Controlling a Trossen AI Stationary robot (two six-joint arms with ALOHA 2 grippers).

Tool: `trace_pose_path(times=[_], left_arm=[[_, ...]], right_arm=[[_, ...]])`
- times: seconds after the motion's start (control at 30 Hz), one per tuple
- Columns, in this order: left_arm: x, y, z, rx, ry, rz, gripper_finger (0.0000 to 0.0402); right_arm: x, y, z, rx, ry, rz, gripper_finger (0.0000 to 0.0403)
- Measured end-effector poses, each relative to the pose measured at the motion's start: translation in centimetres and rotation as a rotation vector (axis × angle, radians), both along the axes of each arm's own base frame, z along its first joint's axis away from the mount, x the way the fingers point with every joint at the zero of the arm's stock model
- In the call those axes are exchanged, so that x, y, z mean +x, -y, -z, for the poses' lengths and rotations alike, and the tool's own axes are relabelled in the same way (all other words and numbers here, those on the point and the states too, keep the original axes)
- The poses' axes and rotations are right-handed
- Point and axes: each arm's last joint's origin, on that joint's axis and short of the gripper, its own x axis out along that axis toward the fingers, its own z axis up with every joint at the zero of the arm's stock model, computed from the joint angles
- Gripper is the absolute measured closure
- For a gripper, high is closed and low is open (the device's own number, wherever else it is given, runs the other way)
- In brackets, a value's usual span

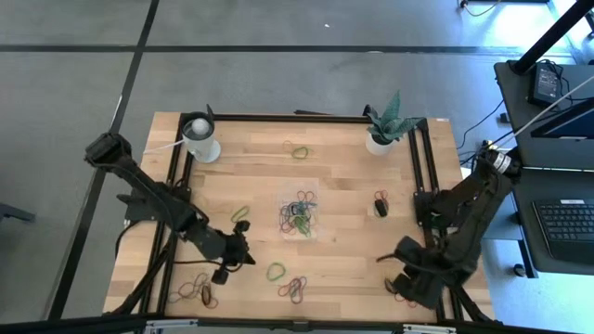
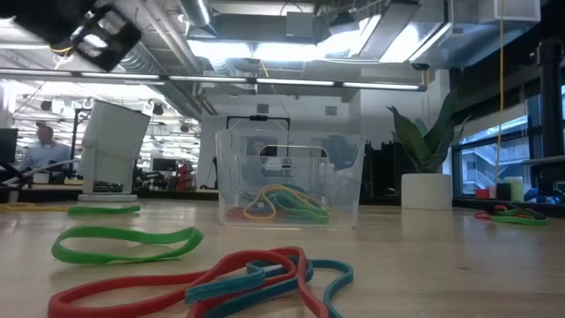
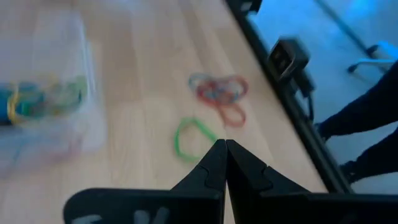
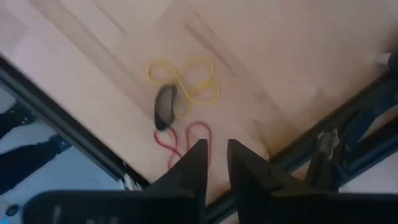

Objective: Pick and place rubber bands into bin
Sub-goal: Put the red rubber band into the transparent bin

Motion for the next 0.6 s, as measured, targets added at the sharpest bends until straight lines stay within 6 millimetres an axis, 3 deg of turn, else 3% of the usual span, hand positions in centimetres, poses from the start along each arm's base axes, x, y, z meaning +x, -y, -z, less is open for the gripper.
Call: trace_pose_path(times=[0.2,0.6], left_arm=[[1.7,-1.2,-0.8,0.050,0.145,0.062,0.0400],[2.3,-2.0,-1.1,-0.009,0.148,-0.013,0.0400]], right_arm=[[-1.6,-2.0,1.5,-0.047,-0.026,-0.083,0.0279],[-1.0,-7.3,8.2,-0.067,-0.041,-0.215,0.0158]])
